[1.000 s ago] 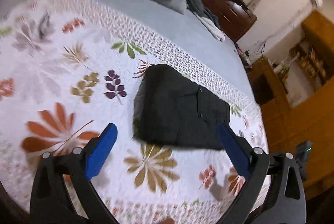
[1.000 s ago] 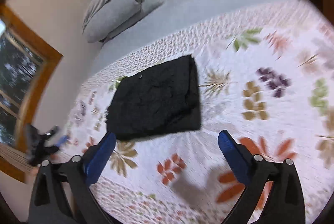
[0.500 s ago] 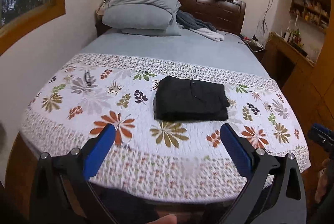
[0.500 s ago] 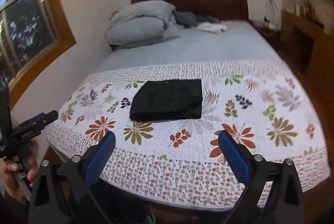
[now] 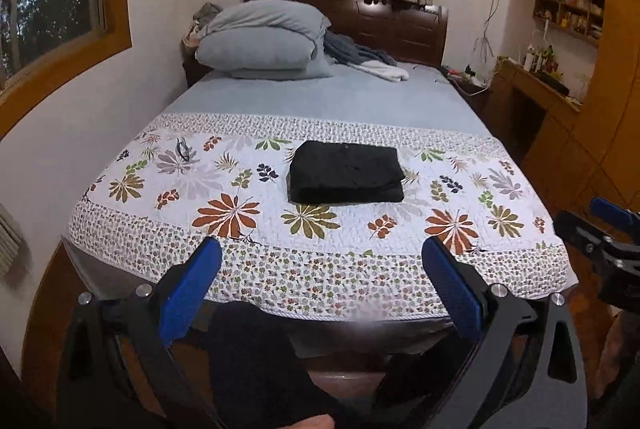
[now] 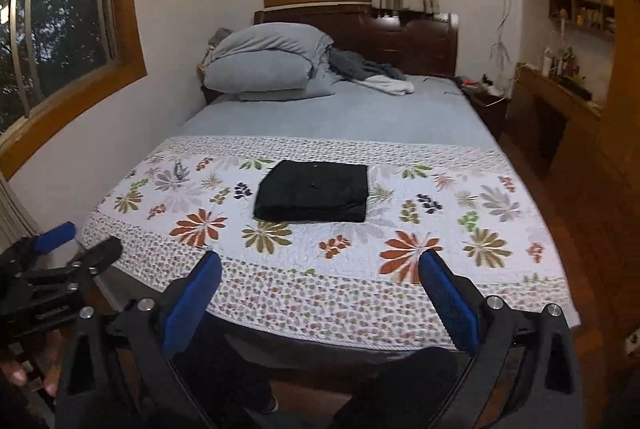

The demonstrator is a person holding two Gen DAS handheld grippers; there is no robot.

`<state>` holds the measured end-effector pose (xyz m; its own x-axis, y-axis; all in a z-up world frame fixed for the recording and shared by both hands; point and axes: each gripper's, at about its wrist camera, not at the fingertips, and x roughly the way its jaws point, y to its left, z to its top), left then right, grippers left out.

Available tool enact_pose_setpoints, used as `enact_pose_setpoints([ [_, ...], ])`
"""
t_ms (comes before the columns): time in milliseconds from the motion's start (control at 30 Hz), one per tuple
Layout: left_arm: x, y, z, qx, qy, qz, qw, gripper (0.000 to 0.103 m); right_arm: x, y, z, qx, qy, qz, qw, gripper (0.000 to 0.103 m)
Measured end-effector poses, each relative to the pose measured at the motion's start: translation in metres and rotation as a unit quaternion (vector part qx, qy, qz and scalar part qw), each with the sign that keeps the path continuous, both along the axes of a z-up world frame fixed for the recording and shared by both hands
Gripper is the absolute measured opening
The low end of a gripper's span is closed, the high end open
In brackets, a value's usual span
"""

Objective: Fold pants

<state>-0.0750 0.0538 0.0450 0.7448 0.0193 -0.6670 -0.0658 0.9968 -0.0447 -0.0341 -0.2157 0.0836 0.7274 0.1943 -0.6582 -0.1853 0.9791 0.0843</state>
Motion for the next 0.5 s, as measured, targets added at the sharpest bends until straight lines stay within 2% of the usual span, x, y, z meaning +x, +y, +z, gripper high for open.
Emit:
enact_pose_setpoints([
  [167,-0.018,0.000,0.015,0.005,-0.013,0.008,0.9999,0.100,-0.018,0.002,0.012,0.001,-0.009,-0.008,1.000,0.099],
  [400,-0.030,0.000,0.026,-0.028,-0.007,0.019,0.9994,0.100,-0.034,0.003,0.025,0.009,-0.033,-0.022,0.999,0.099],
  [500,-0.032,-0.005,0.028,-0.017,-0.005,0.020,0.9996,0.100,-0.037,0.002,0.032,0.016,-0.046,-0.023,0.999,0.099],
])
